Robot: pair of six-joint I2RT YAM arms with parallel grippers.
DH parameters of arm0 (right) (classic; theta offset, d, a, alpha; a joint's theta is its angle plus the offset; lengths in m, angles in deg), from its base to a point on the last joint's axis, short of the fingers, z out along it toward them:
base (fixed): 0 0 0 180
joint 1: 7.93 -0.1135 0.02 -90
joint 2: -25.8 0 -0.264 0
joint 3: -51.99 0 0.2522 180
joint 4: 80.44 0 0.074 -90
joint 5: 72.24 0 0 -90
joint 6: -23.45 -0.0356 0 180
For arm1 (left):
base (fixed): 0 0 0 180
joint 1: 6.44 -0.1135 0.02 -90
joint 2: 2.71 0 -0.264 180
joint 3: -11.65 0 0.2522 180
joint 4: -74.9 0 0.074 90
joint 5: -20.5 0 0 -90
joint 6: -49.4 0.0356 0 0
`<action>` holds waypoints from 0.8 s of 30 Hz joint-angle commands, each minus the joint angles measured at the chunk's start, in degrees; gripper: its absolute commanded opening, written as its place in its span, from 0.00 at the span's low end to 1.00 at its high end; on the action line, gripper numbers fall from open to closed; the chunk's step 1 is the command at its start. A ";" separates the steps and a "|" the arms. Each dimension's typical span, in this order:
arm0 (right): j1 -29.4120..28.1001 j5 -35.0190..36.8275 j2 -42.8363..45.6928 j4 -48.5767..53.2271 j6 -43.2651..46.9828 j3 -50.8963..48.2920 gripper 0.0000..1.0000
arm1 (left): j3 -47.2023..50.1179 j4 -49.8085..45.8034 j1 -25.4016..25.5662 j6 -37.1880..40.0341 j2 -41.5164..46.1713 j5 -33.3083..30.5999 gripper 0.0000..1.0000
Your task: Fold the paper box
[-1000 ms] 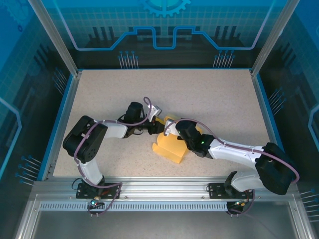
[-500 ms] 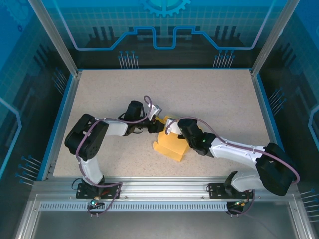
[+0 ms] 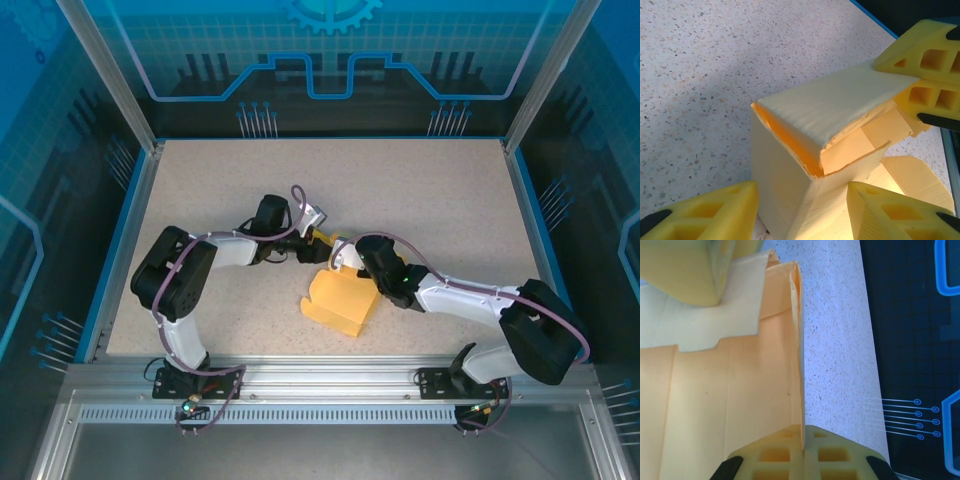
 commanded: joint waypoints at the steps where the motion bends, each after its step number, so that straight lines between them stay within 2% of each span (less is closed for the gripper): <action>1: 0.90 -1.52 -0.18 -2.80 1.31 0.60 0.00 | -1.49 -2.91 -0.61 2.69 -0.75 2.91 0.52; 6: 1.12 -1.17 -0.03 -4.24 1.01 0.28 0.00 | -1.33 -1.85 -0.67 1.79 -0.98 2.58 0.52; 12: 0.88 -1.18 -0.51 -3.83 -0.29 0.39 0.00 | 0.44 5.17 -0.55 -2.24 -1.83 1.47 0.56; 24: 0.42 -0.56 -0.50 -9.07 1.54 -2.66 0.01 | 1.65 8.23 -0.37 -2.34 -2.05 -2.21 0.62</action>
